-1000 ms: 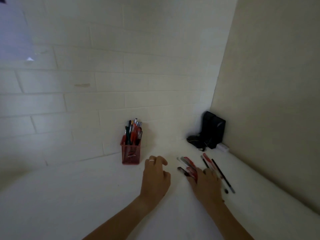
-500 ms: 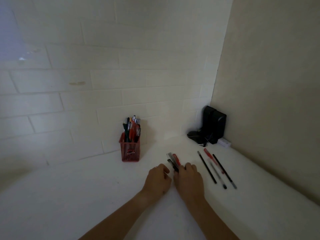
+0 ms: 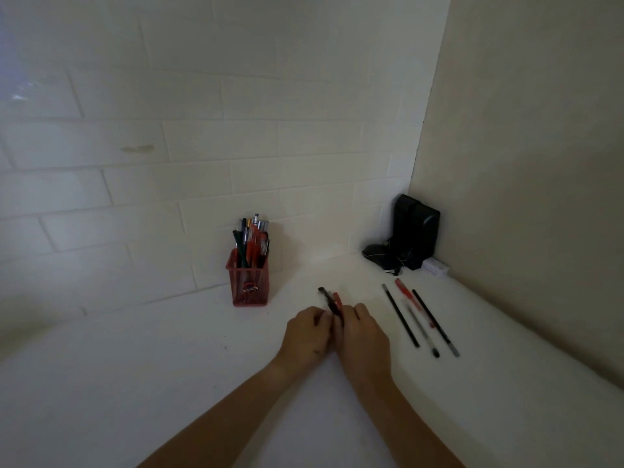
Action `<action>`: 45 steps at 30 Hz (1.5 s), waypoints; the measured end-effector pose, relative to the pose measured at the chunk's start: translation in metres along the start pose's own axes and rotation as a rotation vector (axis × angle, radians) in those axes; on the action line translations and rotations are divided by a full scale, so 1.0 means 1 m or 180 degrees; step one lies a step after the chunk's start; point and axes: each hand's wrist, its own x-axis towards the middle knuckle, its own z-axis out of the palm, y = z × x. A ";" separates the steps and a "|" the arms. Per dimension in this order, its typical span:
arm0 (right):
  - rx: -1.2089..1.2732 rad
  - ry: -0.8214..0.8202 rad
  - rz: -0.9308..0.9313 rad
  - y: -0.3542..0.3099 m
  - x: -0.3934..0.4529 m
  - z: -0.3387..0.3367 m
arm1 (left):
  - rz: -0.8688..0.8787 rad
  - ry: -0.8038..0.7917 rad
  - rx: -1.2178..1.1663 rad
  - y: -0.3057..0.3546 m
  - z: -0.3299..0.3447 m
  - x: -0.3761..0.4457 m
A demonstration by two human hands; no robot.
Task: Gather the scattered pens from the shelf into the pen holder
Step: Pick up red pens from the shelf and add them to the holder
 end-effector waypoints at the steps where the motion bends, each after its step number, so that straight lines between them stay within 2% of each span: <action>1: 0.0073 -0.0009 -0.0011 -0.002 0.001 -0.002 | -0.0040 -0.0037 -0.0161 0.000 0.000 0.002; 6: 0.0514 -0.0216 -0.0145 -0.011 0.013 -0.015 | -0.0178 -0.0105 -0.1400 0.005 -0.005 0.009; 9: 0.1148 -0.0083 -0.0007 -0.024 0.027 -0.027 | -0.0099 0.0016 -0.2037 0.013 -0.018 0.010; 12: 0.1650 0.0026 0.0018 -0.039 0.042 -0.032 | 0.0024 0.0097 -0.2346 0.020 -0.038 0.013; 17: 0.2383 -0.0095 0.0153 -0.068 0.067 -0.028 | 0.0367 0.0192 -0.2525 0.024 -0.077 0.025; 19: 0.2709 -0.0258 0.0268 -0.084 0.081 -0.025 | 0.0437 0.0454 -0.2371 0.023 -0.094 0.033; 21: 0.2787 -0.0333 0.0327 -0.096 0.096 -0.023 | 0.0562 0.0850 -0.1912 0.022 -0.109 0.041; 24: 0.2776 -0.0240 0.0281 -0.110 0.111 -0.022 | 0.0814 0.1501 -0.1041 0.020 -0.131 0.048; 27: 0.3014 -0.0095 0.0176 -0.124 0.118 -0.020 | 0.1073 0.2061 -0.0651 0.014 -0.151 0.055; 32: 0.3204 0.0328 0.0269 -0.142 0.121 -0.009 | 0.1284 0.2416 -0.0270 -0.003 -0.169 0.067; 36: 0.2920 0.0703 0.0252 -0.142 0.116 -0.001 | 0.1502 0.2745 -0.0325 -0.008 -0.175 0.066; 38: 0.2703 0.0663 0.0169 -0.141 0.114 0.004 | 0.1537 0.2785 -0.0382 -0.011 -0.175 0.067; 40: 0.2420 0.0405 0.0130 -0.141 0.112 0.011 | 0.1457 0.2654 -0.0368 -0.016 -0.171 0.067; 45: 0.1944 -0.0305 0.0360 -0.140 0.105 0.020 | 0.0873 0.2149 0.0271 -0.031 -0.155 0.071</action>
